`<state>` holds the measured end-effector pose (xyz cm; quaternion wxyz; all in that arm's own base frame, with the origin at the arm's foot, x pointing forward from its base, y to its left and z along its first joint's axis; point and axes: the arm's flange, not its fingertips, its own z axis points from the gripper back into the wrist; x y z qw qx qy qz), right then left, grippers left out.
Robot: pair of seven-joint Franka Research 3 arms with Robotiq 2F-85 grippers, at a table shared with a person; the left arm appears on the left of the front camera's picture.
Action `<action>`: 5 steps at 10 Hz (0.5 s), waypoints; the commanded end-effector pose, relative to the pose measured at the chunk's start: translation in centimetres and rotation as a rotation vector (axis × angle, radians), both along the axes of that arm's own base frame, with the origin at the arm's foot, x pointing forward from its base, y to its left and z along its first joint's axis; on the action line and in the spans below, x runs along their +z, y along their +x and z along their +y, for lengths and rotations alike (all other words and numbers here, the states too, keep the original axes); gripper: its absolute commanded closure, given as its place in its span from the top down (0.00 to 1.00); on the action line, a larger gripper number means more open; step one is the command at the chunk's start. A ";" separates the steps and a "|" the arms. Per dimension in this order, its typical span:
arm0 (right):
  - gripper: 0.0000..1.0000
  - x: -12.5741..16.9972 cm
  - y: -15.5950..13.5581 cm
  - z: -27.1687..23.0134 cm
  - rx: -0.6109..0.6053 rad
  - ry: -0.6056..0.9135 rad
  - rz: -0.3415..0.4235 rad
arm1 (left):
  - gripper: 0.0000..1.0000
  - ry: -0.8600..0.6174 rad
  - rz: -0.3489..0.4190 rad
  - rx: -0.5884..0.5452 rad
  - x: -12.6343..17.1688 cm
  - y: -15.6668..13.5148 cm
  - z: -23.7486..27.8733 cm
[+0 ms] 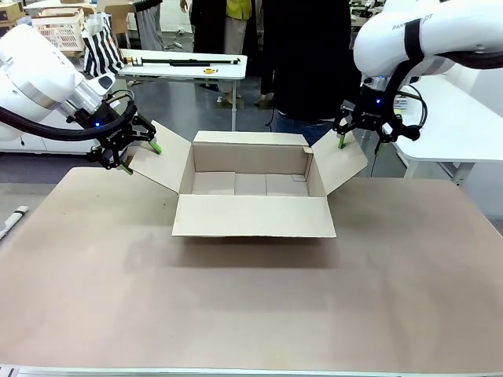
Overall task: Pack the gift set into the box.
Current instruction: Lift both hands away from the flaps of the Package Box.
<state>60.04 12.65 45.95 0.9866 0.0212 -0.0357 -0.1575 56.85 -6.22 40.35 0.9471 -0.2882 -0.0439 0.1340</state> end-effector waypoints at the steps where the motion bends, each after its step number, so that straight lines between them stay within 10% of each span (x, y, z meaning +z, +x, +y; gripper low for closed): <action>1: 1.00 0.3 -0.1 -0.1 -0.003 -0.023 -0.010 | 1.00 0.001 0.004 0.001 0.2 -0.2 0.1; 5: 1.00 0.3 -0.1 -0.1 -0.003 -0.023 -0.010 | 1.00 0.001 0.004 0.001 0.2 -0.2 0.1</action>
